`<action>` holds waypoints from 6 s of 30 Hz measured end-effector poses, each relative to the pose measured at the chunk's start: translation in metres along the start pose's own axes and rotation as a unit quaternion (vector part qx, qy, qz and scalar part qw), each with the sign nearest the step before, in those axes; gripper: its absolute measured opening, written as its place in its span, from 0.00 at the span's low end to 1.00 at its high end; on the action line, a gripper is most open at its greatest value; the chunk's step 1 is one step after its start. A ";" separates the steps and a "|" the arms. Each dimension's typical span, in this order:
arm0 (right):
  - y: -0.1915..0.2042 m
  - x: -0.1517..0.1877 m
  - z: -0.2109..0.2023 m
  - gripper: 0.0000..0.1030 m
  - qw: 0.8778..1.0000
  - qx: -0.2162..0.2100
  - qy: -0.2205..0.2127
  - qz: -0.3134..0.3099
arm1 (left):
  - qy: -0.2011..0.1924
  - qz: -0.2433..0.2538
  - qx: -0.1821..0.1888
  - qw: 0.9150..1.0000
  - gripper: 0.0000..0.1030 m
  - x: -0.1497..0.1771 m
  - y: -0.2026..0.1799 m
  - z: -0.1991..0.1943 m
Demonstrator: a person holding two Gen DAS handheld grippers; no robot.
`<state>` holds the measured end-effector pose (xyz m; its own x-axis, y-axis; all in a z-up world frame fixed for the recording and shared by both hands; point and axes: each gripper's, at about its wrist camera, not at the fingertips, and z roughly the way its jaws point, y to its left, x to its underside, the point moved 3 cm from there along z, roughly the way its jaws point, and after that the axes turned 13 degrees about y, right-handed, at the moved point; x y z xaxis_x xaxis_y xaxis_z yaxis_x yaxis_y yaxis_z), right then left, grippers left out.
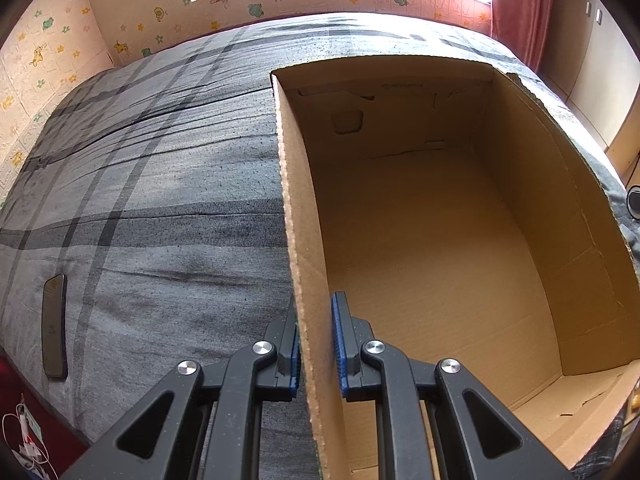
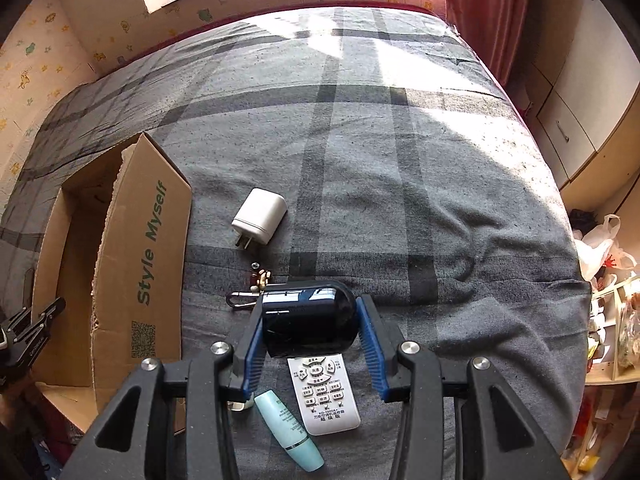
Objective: Organize rigid objects
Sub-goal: 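Carry the black object into the box with the right tool and release it, then move the open right tool back to the white remote on the bed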
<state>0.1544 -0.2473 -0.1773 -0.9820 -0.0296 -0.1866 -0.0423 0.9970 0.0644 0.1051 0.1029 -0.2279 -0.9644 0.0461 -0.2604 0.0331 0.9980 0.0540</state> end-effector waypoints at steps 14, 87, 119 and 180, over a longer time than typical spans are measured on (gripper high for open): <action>0.073 -0.014 -0.033 0.44 0.998 -0.006 -0.024 -0.060 | -0.003 -0.005 0.006 1.000 0.14 0.002 0.001 -0.001; 0.278 -0.041 0.116 0.58 0.973 -0.029 0.136 -0.183 | 0.003 -0.007 0.004 1.000 0.14 -0.002 0.003 0.001; 0.249 -0.046 0.018 0.98 0.985 -0.015 0.021 -0.171 | 0.004 -0.006 0.001 1.000 0.14 -0.003 0.003 0.001; -0.019 0.039 0.105 1.00 0.996 0.041 0.070 0.029 | 0.007 -0.007 -0.007 1.000 0.14 -0.006 0.002 0.004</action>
<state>0.1363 -0.2600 -0.2891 -0.9987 0.0248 -0.0454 0.0254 0.9996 -0.0109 0.1117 0.1047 -0.2307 -0.9686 0.0307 -0.2468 0.0152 0.9978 0.0646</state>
